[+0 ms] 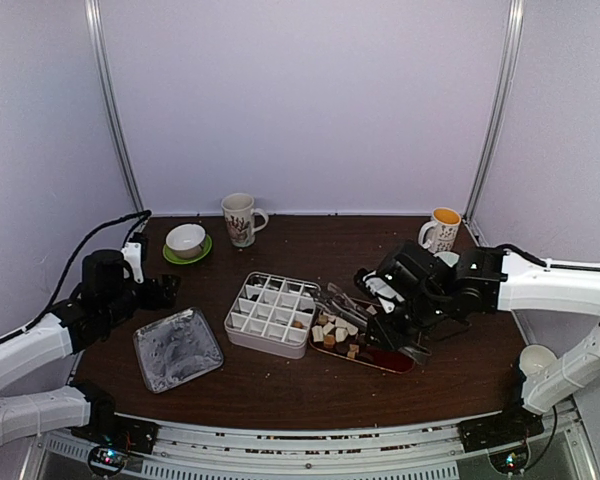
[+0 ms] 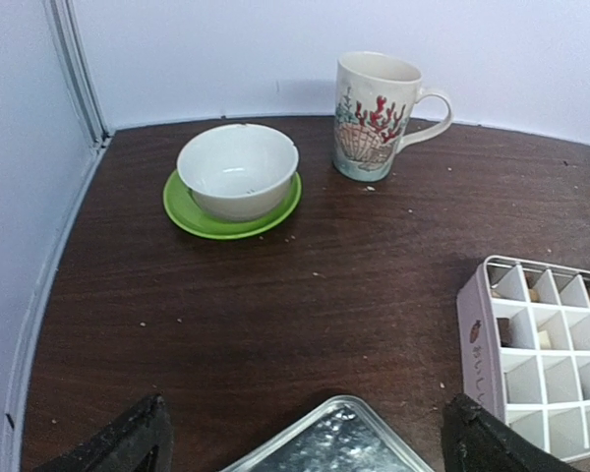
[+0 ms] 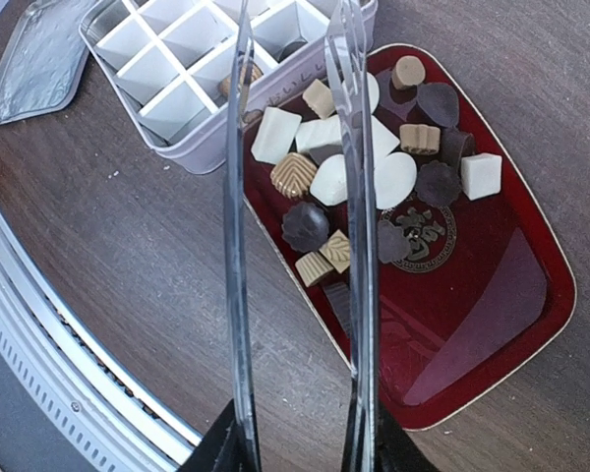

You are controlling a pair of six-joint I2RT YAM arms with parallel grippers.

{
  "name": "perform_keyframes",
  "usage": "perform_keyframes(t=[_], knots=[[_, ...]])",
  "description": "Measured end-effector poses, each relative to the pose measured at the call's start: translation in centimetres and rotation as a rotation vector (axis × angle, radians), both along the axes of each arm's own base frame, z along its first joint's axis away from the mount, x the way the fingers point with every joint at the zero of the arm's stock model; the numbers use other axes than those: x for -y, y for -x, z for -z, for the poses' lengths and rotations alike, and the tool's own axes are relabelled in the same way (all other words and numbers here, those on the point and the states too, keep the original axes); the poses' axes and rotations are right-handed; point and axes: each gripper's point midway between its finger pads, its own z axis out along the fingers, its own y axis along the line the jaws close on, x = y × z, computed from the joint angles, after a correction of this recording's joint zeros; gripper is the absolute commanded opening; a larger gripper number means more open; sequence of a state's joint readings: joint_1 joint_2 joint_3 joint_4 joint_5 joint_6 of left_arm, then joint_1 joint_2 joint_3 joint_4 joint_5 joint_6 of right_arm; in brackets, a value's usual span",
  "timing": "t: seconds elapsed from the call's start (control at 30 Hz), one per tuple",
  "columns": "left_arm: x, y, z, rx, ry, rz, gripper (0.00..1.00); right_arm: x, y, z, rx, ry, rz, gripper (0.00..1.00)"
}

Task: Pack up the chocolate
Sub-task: Place the fake chocolate in the empty pocket of the box, then pick up the fake chocolate from the plate.

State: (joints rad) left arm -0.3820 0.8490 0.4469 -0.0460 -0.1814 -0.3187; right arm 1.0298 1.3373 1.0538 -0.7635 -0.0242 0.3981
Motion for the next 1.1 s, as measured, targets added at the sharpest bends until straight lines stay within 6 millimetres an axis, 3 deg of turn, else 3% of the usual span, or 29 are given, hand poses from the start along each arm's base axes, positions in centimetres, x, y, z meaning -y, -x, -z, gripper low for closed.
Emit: perform_keyframes(t=[0.4, 0.73, 0.9, 1.1], knots=[[-5.1, -1.6, -3.1, 0.173, -0.225, -0.163, 0.98, 3.4, 1.2, 0.4, 0.002, -0.006, 0.026, 0.37], [-9.7, -4.2, 1.0, 0.148, -0.337, -0.282, 0.98, 6.0, 2.4, 1.9, -0.041, 0.016, 0.063, 0.37], [-9.7, -5.7, 3.0, 0.14, -0.361, -0.246, 0.98, 7.2, 3.5, 2.5, -0.078, 0.021, 0.082, 0.38], [-9.1, -7.7, 2.2, 0.197, -0.381, -0.197, 0.98, 7.6, 5.3, 3.3, -0.163, -0.002, 0.088, 0.38]])
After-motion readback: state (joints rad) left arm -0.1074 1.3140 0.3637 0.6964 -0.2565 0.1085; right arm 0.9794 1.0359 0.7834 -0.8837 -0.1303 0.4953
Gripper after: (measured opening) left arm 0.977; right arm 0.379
